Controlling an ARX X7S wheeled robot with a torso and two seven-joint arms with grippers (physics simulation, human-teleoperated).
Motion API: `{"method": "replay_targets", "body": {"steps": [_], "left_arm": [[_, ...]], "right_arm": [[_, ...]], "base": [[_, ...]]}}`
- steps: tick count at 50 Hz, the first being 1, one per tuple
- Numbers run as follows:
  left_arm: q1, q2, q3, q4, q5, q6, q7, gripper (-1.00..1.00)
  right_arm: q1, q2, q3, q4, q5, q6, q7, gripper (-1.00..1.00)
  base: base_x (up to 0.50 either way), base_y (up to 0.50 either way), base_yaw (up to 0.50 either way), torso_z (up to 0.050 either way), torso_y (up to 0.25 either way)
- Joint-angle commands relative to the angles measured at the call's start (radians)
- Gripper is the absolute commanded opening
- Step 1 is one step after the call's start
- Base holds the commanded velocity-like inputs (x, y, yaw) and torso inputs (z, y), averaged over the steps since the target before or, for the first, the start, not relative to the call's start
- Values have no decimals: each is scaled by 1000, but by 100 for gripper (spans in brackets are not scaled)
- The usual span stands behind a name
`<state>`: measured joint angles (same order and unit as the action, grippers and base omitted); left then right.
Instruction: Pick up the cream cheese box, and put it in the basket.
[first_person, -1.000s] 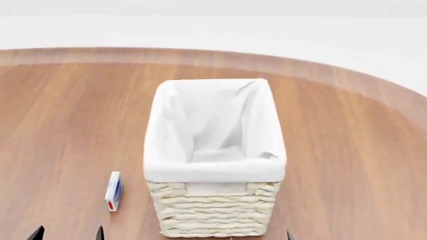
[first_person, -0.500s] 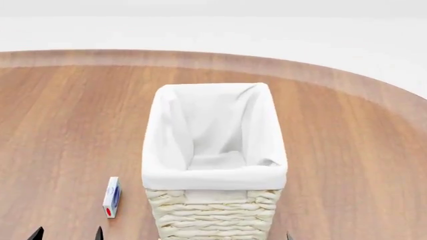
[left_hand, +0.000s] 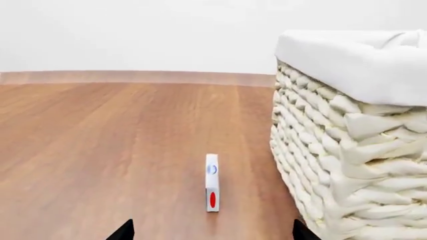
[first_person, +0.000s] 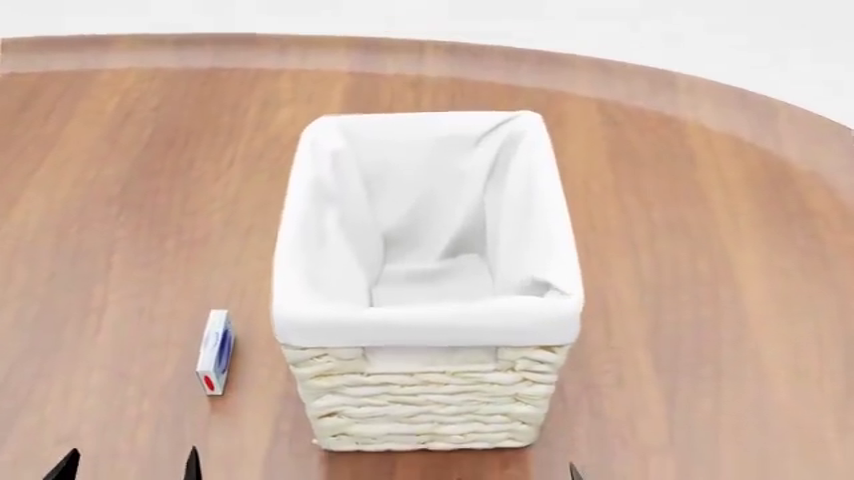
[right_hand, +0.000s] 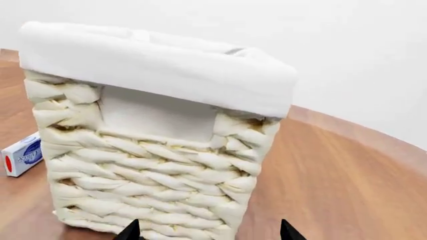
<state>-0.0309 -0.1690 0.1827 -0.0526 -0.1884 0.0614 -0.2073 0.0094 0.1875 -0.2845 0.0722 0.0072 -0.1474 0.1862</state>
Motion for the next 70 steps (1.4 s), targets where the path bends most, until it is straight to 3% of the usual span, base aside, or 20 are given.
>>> {"method": "replay_targets", "body": {"steps": [1, 21, 32, 41, 66, 70], "left_arm": [[-2, -3, 2, -4, -1, 6, -15, 100], [-9, 2, -17, -18, -26, 9, -55, 100], [-49, -12, -17, -19, -54, -35, -47, 100], [-155, -34, 1, -39, -32, -84, -40, 100], [-427, -23, 27, -345, -23, -66, 25, 100], [-553, 7, 37, -584, -20, 14, 81, 100]], "right_arm": [[1, 5, -9, 3, 2, -3, 4, 100], [4, 11, -21, 17, 9, -11, 12, 100], [5, 14, -28, 28, 16, -18, 13, 100], [6, 17, -35, 25, 17, -15, 16, 100], [5, 26, -53, 26, 24, -20, 20, 100], [7, 27, -55, 30, 27, -22, 20, 100]], "base": [[0, 0, 0, 0, -250], [0, 0, 0, 0, -250], [0, 0, 0, 0, 0], [0, 0, 0, 0, 0], [0, 0, 0, 0, 0], [0, 0, 0, 0, 0]]}}
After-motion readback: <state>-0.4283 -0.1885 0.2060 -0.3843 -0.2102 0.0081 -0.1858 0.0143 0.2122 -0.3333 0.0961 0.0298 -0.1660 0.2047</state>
